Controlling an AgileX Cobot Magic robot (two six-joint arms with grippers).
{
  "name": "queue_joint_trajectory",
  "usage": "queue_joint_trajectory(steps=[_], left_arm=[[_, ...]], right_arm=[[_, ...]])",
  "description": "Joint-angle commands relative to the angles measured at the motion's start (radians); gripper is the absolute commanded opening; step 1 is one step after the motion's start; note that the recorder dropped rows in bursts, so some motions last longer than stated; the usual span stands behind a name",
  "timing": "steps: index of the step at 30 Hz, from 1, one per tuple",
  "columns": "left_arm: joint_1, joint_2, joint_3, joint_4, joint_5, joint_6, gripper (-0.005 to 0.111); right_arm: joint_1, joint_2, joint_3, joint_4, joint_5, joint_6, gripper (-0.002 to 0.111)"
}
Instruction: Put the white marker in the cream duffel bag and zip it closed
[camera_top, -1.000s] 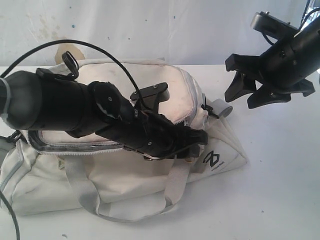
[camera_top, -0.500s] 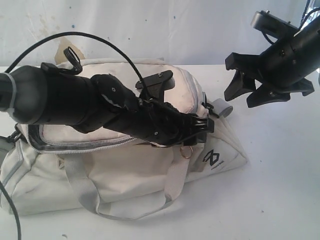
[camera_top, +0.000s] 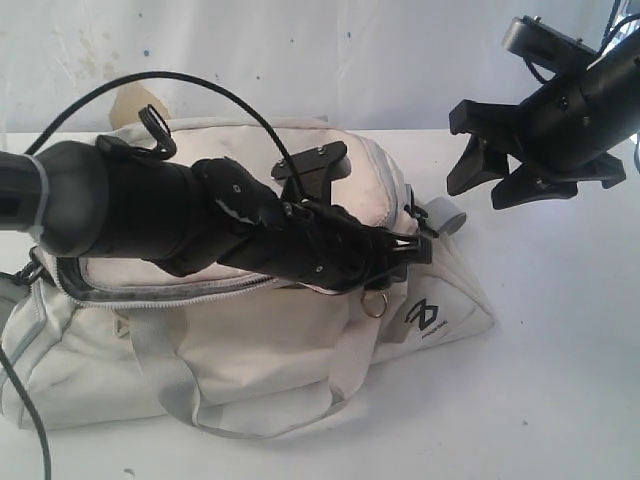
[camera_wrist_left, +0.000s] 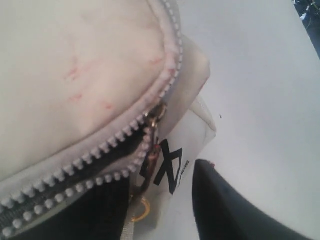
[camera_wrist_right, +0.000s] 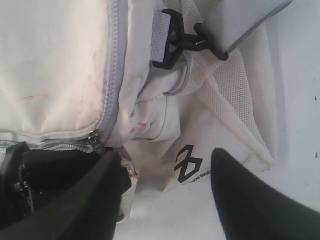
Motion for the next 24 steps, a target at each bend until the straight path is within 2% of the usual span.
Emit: queue_joint_trajectory(steps=[1,7,13,19,24], left_arm=[[-0.013,0.016,-0.005,-0.019,-0.050,0.003,0.047],[-0.013,0.029,-0.005,-0.027,-0.101,0.003,0.033],[-0.013,0.044,-0.005,-0.012,-0.058,0.008,0.000],[-0.011,0.010,-0.005,0.076,0.071,0.082,0.000],[-0.002,-0.042,-0.005,0.150,0.136,0.082,0.000]], right_arm=[[-0.006,0.002,0.000,0.008,-0.008,-0.010,0.050],[-0.006,0.002,0.000,0.008,-0.008,-0.010,0.050],[-0.006,0.002,0.000,0.008,-0.008,-0.010,0.050],[-0.004,0.004,0.000,0.008,-0.050,-0.008,0.050],[-0.004,0.027,0.000,0.074,-0.013,-0.008,0.050]])
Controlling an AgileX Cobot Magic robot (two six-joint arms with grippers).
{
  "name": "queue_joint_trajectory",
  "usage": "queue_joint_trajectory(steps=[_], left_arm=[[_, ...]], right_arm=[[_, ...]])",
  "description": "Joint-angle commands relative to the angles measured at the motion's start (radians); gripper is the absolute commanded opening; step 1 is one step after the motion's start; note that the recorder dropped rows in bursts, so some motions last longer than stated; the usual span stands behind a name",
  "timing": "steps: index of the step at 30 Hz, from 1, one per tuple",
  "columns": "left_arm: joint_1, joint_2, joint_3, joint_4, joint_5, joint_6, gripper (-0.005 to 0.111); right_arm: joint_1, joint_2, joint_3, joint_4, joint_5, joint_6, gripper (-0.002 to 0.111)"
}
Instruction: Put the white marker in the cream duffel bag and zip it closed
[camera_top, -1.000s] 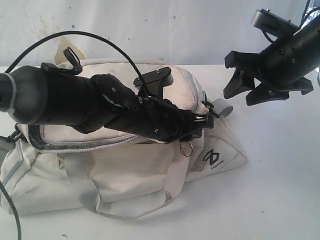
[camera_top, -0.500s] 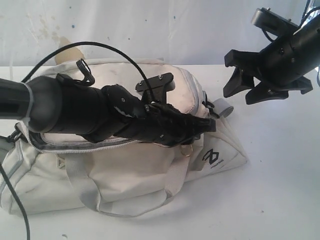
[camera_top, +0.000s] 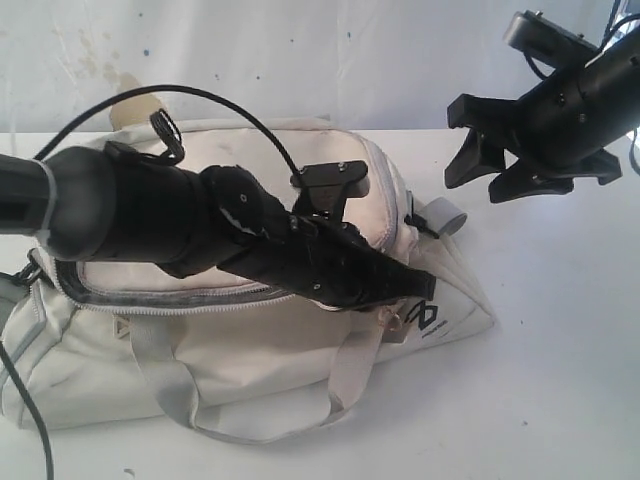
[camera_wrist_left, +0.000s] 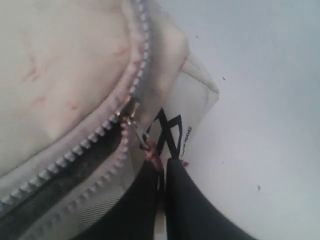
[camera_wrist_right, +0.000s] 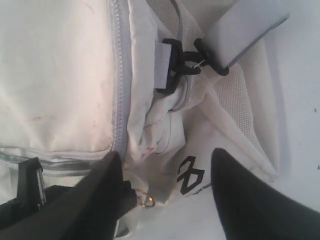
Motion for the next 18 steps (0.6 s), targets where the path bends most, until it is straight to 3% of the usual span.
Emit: queue_joint_trajectory(steps=[1,11,18], left_arm=[[0.017,-0.056,-0.005,0.063,0.089,0.011,0.000],[0.114,-0.091,-0.005,0.128,0.298,0.011,0.000],[0.116,-0.091,-0.005,0.130,0.312,0.011,0.000]], right_arm=[[-0.004,0.029,0.000,0.099,0.043,-0.008,0.050],[-0.004,0.134,0.000,0.294,0.053,-0.055,0.049],[0.040,0.180,0.000,0.309,0.057,-0.060,0.042]])
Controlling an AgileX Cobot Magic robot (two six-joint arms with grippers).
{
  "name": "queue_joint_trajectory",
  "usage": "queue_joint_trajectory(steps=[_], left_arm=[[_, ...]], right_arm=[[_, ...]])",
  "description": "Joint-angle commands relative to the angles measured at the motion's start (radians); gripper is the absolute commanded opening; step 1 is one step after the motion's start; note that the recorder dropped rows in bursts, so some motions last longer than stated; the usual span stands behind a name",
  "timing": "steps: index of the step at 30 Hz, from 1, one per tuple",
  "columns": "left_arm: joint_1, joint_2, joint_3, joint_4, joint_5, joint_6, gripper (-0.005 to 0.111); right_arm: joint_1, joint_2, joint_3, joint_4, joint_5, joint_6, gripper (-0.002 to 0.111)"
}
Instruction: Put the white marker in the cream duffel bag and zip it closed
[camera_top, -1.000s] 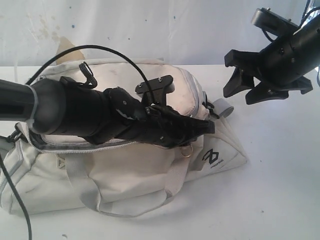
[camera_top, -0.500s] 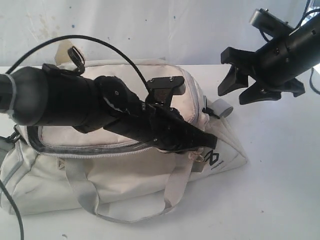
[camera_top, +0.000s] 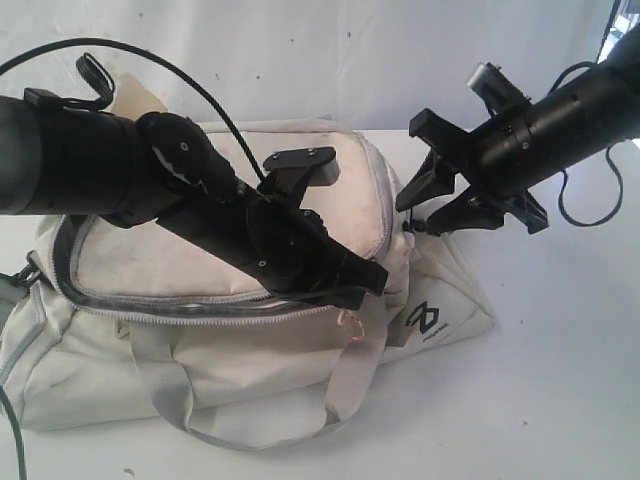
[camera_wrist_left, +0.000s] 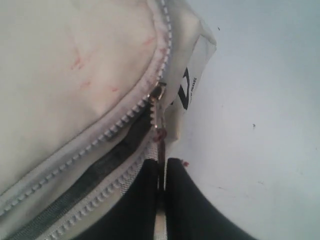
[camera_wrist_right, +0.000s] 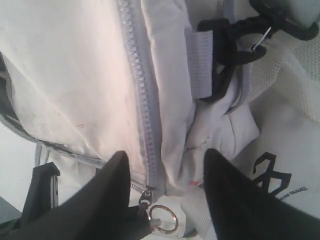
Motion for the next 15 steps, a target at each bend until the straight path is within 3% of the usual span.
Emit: queue_joint_trajectory(steps=[1,15], left_arm=[[0.002,-0.013,-0.005,0.009,0.023,0.000,0.000],[0.002,-0.013,-0.005,0.009,0.024,0.000,0.000]], right_arm=[[0.041,0.017,0.000,0.016,0.000,-0.028,0.042],[0.107,0.024,0.000,-0.065,-0.145,-0.037,0.042]])
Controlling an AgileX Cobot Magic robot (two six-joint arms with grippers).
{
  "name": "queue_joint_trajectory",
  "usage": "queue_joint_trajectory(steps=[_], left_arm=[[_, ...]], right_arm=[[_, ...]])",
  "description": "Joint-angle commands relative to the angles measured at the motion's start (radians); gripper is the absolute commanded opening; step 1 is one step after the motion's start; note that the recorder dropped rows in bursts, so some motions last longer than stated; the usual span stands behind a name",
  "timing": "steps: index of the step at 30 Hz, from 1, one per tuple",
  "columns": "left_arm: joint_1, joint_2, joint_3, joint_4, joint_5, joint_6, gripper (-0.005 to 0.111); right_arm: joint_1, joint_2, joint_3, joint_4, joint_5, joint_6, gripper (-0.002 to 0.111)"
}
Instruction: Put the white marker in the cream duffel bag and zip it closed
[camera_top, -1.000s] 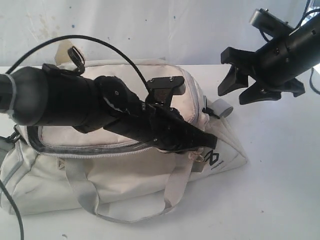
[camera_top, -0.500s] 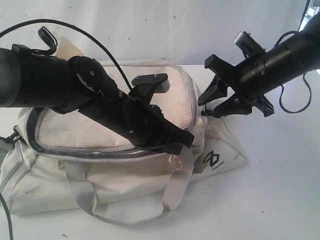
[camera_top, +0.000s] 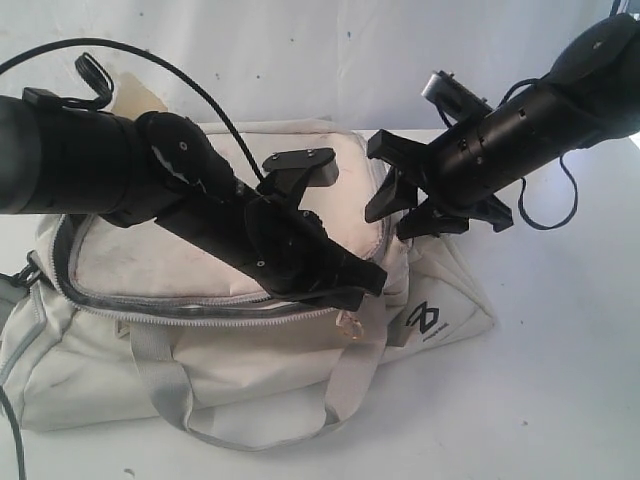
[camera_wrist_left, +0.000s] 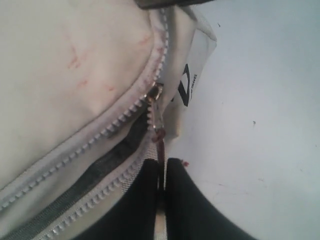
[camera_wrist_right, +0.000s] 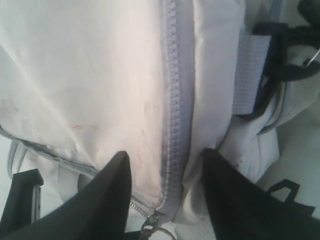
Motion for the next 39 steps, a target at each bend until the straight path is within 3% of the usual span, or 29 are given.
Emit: queue_joint_trajectory(steps=[1,10,15,22,29,35,39], left_arm=[[0.000,-0.013,-0.005,0.001,0.011,0.000,0.000],[0.000,-0.013,-0.005,-0.053,-0.016,0.000,0.000],[0.000,-0.013,-0.005,-0.043,0.040,0.000,0.000],[0.000,-0.044,-0.005,0.085,0.129,0.002,0.000],[0.000,-0.115,-0.005,0.344,0.229,-0.168,0.000],[0.000,-0.165,-0.005,0.452,0.337,-0.190,0.000],[0.000,-0.190,-0.005,0.613,0.389,-0.276,0.000]], right_arm=[[0.002,0.010,0.000,-0.018,-0.027,-0.015,0.041],[0.023,0.049,0.000,0.007,0.003,-0.034,0.029],[0.021,0.049,0.000,0.003,-0.006,-0.057,0.000],[0.019,0.049,0.000,0.003,-0.041,-0.050,0.000],[0.017,0.049,0.000,0.003,-0.082,-0.018,0.000],[0.017,0.049,0.000,0.005,-0.112,0.008,0.000],[0.006,0.049,0.000,0.005,-0.112,0.011,0.000]])
